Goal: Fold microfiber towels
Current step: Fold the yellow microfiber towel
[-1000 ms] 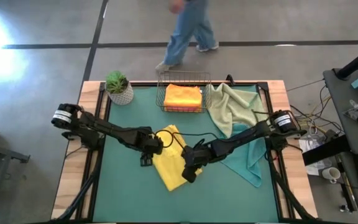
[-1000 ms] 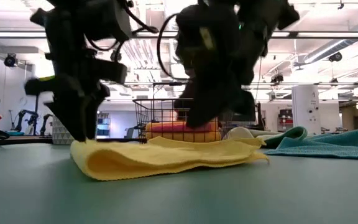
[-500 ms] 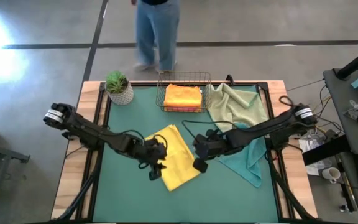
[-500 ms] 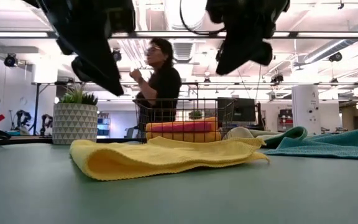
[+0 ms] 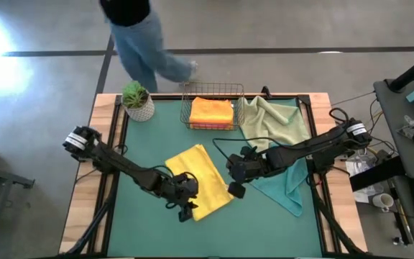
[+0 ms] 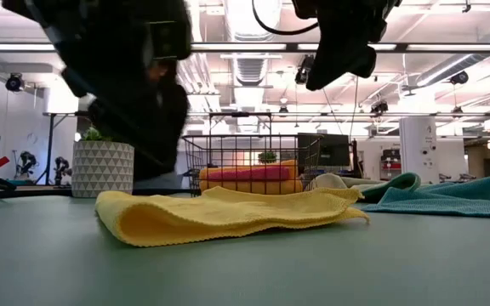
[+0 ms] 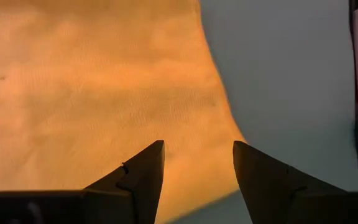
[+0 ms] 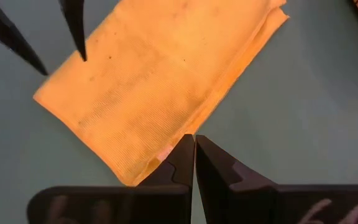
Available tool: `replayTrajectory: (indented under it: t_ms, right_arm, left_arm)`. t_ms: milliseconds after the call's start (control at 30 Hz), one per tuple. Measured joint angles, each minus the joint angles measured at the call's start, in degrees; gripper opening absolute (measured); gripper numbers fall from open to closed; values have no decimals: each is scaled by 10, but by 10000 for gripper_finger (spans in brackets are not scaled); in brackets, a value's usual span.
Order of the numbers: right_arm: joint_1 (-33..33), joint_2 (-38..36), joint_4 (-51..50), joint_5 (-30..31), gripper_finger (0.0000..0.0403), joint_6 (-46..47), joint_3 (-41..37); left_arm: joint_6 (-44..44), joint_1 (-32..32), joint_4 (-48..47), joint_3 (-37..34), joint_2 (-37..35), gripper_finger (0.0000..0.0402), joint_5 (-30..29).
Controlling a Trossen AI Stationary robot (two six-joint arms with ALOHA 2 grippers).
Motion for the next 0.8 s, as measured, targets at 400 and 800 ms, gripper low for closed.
replayTrajectory:
  t_ms: [400,800]
  right_arm:
    - [1,0,-13,-1,8,-1,-1]
    - [1,0,-21,-1,8,0,-1]
  left_arm:
    - [-1,-7,-5,37,83,176,0]
    - [6,-21,-106,42,83,176,22]
